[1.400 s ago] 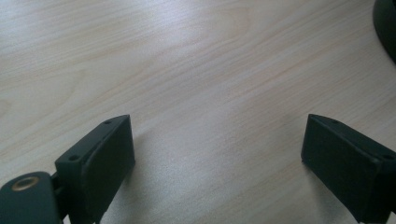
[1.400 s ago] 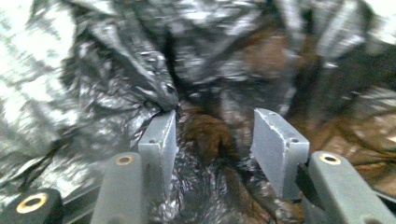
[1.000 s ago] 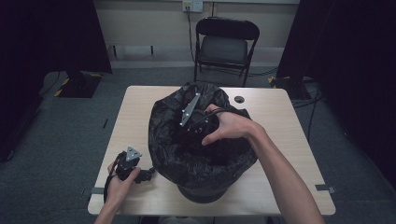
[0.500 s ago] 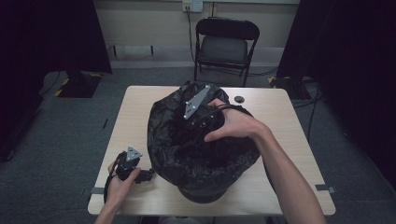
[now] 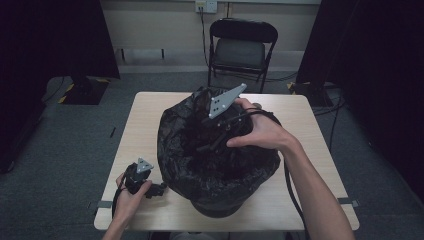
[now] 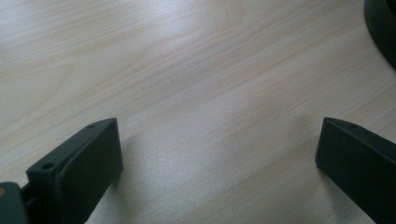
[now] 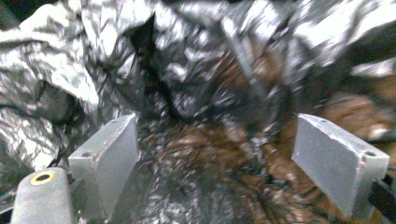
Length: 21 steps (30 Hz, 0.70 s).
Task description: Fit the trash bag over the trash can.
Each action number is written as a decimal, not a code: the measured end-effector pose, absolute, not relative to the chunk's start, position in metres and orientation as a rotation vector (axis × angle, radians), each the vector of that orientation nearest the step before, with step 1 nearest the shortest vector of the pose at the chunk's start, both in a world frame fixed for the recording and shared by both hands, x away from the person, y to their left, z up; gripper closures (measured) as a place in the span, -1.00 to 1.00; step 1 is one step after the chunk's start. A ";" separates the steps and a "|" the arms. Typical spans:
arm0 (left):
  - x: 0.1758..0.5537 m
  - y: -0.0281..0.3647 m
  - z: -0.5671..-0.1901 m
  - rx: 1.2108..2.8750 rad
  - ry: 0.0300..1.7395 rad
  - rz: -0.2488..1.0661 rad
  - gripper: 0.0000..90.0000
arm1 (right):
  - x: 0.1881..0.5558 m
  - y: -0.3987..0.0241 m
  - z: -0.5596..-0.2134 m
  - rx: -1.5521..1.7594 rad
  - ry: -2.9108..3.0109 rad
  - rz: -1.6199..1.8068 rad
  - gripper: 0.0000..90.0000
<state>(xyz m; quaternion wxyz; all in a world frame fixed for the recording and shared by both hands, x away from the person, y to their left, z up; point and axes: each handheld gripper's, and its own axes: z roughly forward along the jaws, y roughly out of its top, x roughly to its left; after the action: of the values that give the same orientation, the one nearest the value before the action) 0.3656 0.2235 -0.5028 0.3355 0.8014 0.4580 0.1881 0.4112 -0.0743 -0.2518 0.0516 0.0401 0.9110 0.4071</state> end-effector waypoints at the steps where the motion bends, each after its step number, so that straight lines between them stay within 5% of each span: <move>1: 0.366 0.224 -0.503 2.092 1.194 0.492 -1.00 | 0.410 -0.076 -0.250 0.125 2.751 1.259 -0.68; 21: 0.365 0.223 -0.503 2.085 1.210 0.497 -1.00 | 0.382 -0.126 -0.219 0.285 2.506 1.366 -0.68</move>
<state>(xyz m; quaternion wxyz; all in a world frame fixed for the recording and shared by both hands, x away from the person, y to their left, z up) 0.3653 0.2227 -0.5028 0.3336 0.7986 0.4634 0.1903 0.3823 -0.1260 -0.2191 0.1363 0.0983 0.8655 0.4719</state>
